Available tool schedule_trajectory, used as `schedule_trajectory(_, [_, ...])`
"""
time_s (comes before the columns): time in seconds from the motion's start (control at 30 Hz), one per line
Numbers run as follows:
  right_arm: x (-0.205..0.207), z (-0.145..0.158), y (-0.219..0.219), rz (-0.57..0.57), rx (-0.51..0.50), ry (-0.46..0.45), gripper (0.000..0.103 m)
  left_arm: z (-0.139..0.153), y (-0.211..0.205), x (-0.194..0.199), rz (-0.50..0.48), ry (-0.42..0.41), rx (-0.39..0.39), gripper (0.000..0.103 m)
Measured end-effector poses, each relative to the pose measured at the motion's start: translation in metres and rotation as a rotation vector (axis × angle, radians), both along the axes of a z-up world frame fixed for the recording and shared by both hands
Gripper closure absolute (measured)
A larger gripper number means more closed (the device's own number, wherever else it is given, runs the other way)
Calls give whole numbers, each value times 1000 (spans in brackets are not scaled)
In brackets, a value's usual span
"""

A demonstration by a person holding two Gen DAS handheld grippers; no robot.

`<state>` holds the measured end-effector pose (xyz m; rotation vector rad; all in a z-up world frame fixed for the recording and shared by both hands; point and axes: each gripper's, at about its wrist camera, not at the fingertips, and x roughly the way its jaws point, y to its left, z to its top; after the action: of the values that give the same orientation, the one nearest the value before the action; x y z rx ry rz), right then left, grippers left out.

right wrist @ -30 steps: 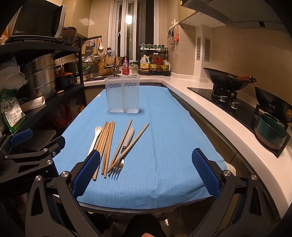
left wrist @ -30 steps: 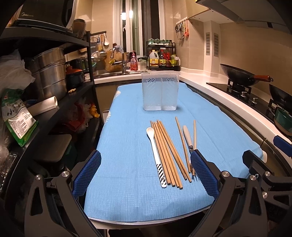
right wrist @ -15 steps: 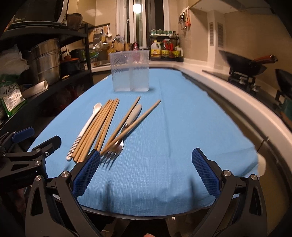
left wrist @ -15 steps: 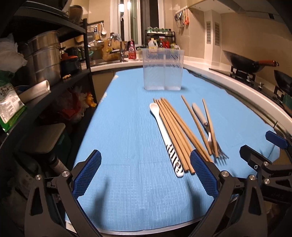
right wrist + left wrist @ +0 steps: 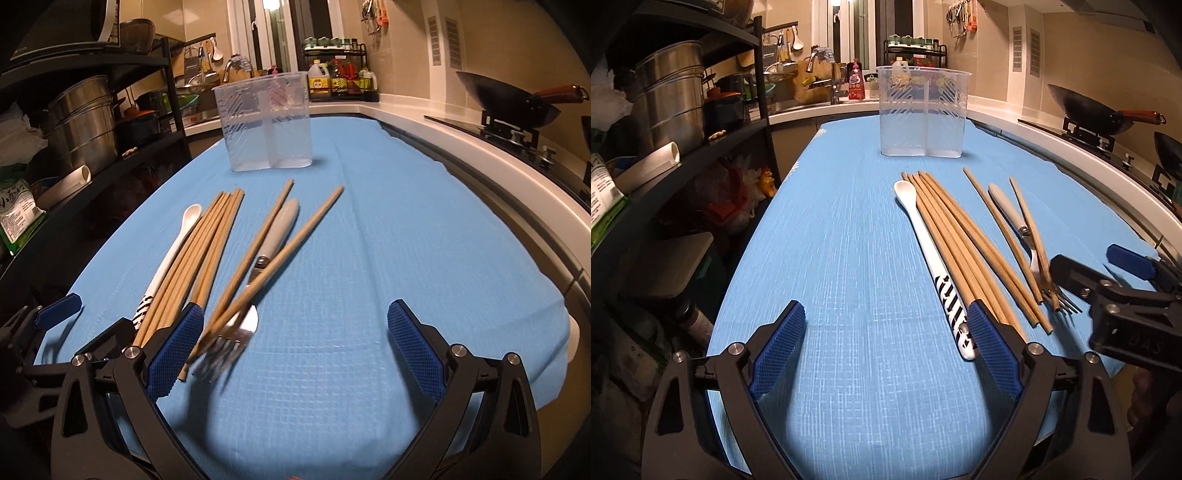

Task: Organize utensils

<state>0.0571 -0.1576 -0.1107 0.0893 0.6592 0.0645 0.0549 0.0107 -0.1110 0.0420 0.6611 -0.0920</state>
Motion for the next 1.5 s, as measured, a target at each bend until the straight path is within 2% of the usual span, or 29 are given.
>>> schedule_trajectory(0.1, [7,-4,9,18,9,21,6,0,2,0,7,-1,13,16])
schedule_trajectory(0.17, [8,-4,14,35,3,21,18,1,3,0,6,0,18,16])
schedule_trajectory(0.2, [9,-4,15,48,1,23,32,1,2,0,5,0,20,16])
schedule_trajectory(0.27, [8,-4,16,48,-30,24,46,1,2,1,4,6,18,16])
schedule_trajectory(0.3, [7,-4,13,55,-14,26,58,0,2,2,5,11,16,16])
schedule_trajectory(0.4, [3,-3,-1,49,40,44,74,0,-1,4,6,15,12,16])
schedule_trajectory(0.47, [-2,-3,-10,40,69,48,79,1,-3,5,-1,12,11,16])
schedule_trajectory(0.67, [-10,-1,-29,9,64,33,91,0,-10,8,-11,14,21,17])
schedule_trajectory(1.07, [-11,5,-64,-81,34,-10,96,0,-8,8,4,1,18,42])
schedule_trajectory(1.13, [-10,0,-69,-95,14,-9,92,0,-8,8,13,-6,29,48])
schedule_trajectory(1.27, [-11,-6,-74,-91,-11,-24,86,-1,-7,8,21,-3,15,48])
schedule_trajectory(1.33, [-11,-7,-76,-87,-16,-23,69,-1,-8,8,19,-8,21,47])
schedule_trajectory(1.5, [-15,1,-87,-92,-23,-51,67,-1,-10,11,13,-5,20,45])
